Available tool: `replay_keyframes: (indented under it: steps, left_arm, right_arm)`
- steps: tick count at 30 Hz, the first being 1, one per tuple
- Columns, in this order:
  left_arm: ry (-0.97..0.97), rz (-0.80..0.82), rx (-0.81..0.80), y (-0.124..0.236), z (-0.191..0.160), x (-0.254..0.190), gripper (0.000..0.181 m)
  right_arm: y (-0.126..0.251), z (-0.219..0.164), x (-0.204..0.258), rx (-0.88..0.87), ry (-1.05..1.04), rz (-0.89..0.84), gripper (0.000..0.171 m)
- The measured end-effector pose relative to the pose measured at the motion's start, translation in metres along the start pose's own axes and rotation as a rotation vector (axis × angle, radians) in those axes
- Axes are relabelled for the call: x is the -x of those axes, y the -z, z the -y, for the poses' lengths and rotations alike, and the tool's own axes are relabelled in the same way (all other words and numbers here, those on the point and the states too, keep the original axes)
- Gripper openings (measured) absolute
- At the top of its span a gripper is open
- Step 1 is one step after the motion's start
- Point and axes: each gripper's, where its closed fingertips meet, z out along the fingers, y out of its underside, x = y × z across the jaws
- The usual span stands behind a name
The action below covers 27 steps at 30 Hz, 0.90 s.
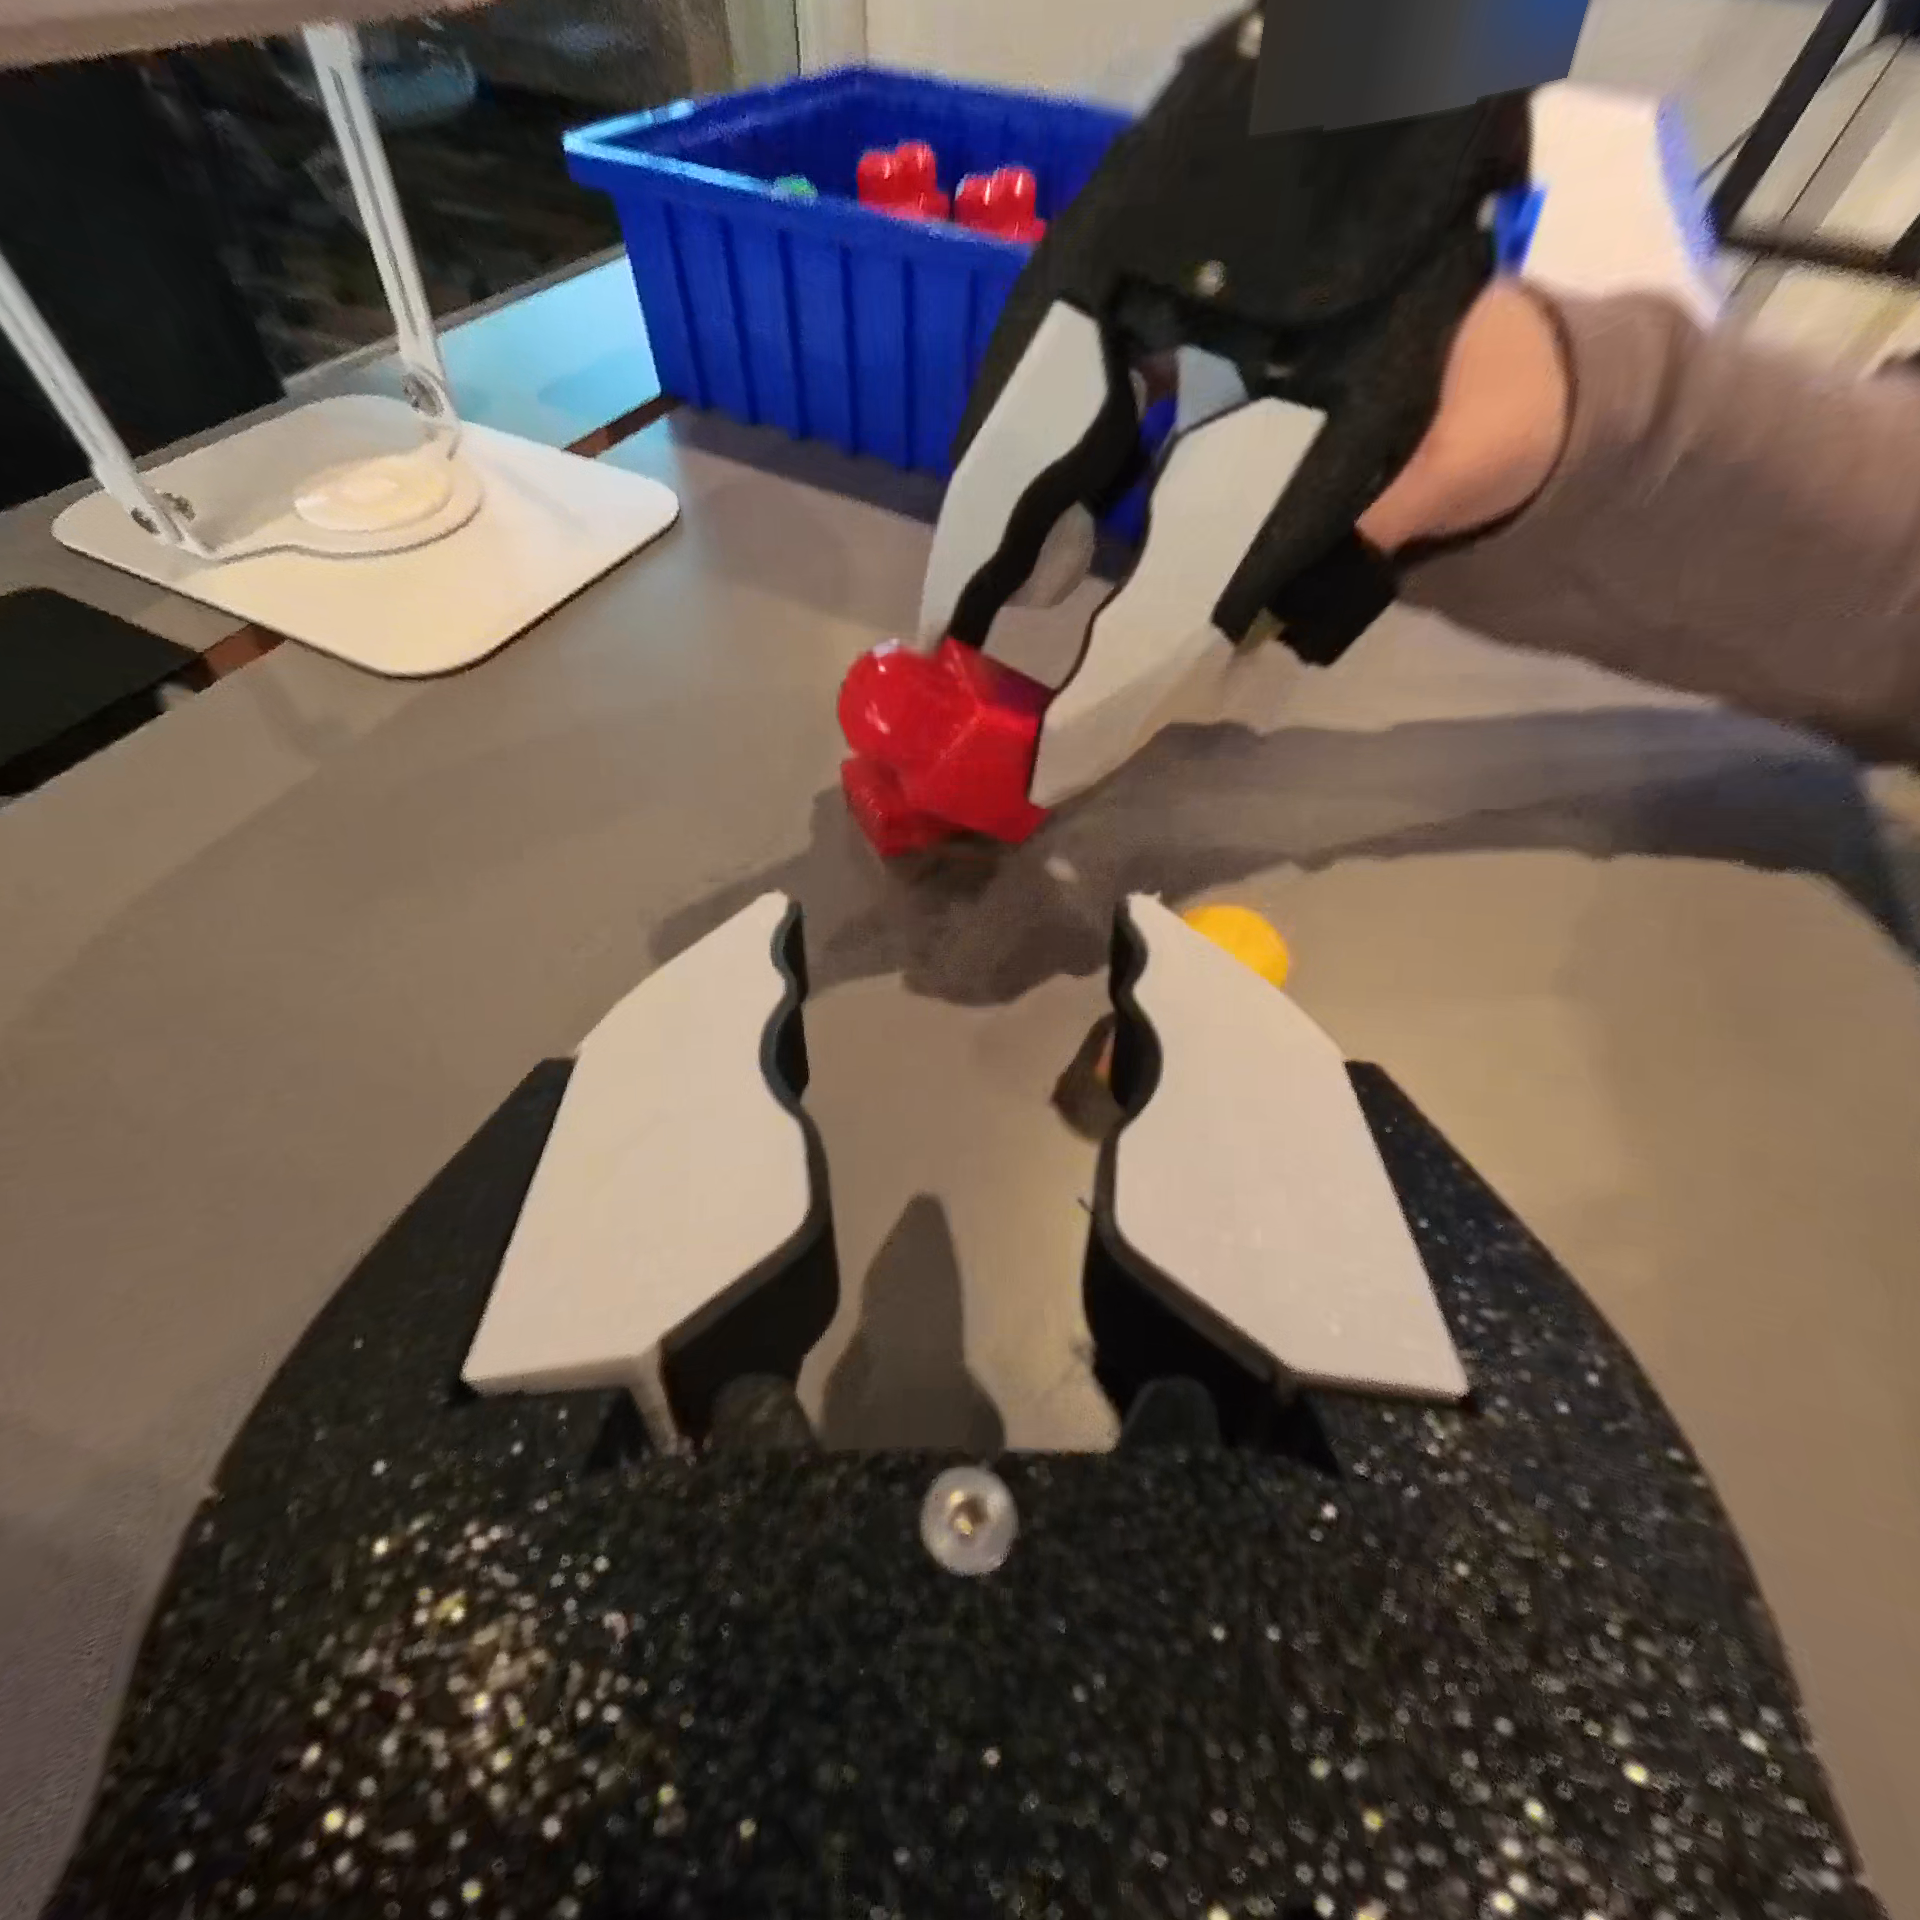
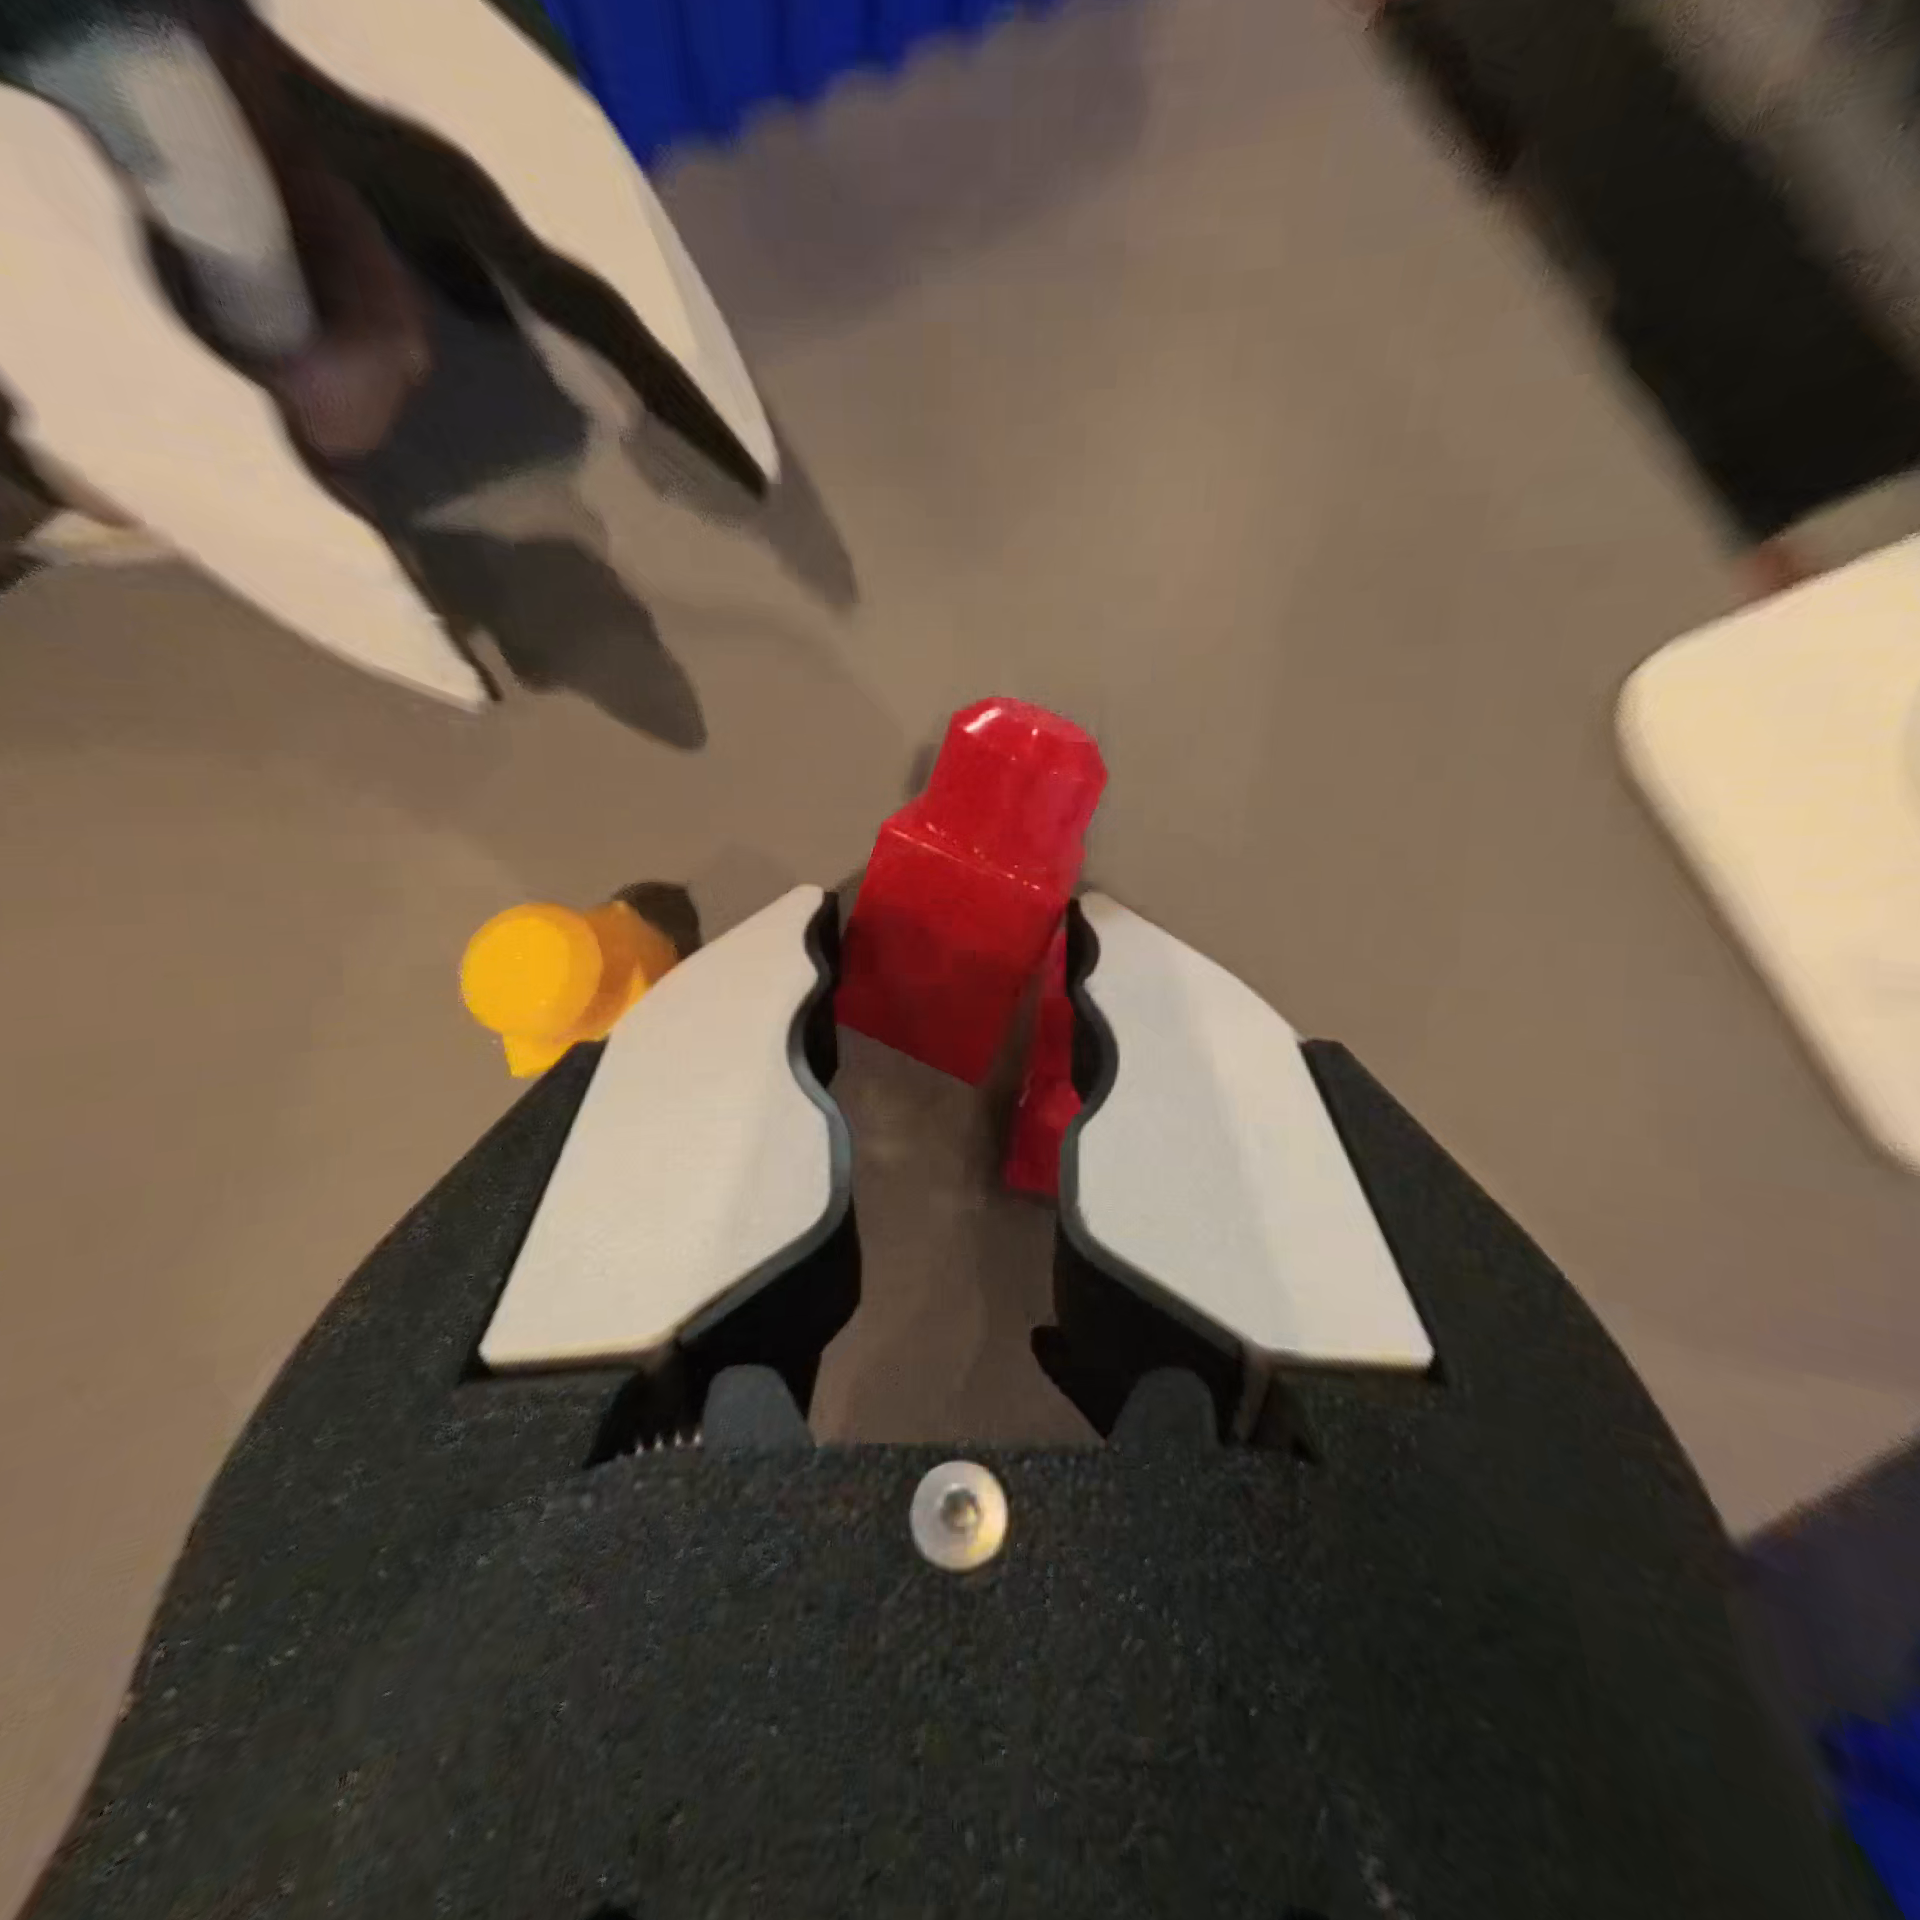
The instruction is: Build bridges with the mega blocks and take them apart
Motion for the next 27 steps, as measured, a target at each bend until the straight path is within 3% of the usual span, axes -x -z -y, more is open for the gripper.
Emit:
replay_keyframes:
  steps: [4,6,9,18,27]
  left_arm:
    - [0.079,-0.047,-0.127,-0.007,0.024,-0.017,0.060]
    - [0.099,-0.077,-0.168,-0.011,0.034,-0.029,0.062]
    - [0.061,-0.089,-0.190,-0.018,0.045,-0.047,0.063]
    - [-0.106,-0.065,-0.070,-0.035,0.037,-0.071,0.033]
    - [-0.152,-0.073,-0.021,-0.043,0.036,-0.079,0.031]
  right_arm:
    - [0.040,0.024,0.014,-0.314,0.369,-0.237,0.040]
    - [0.050,0.022,0.022,-0.325,0.557,-0.392,0.040]
    - [0.048,0.012,0.039,-0.280,0.724,-0.491,0.040]
    - [0.054,0.005,0.049,-0.332,0.780,-0.580,0.039]
    - [0.061,-0.006,0.052,-0.352,0.828,-0.562,0.040]
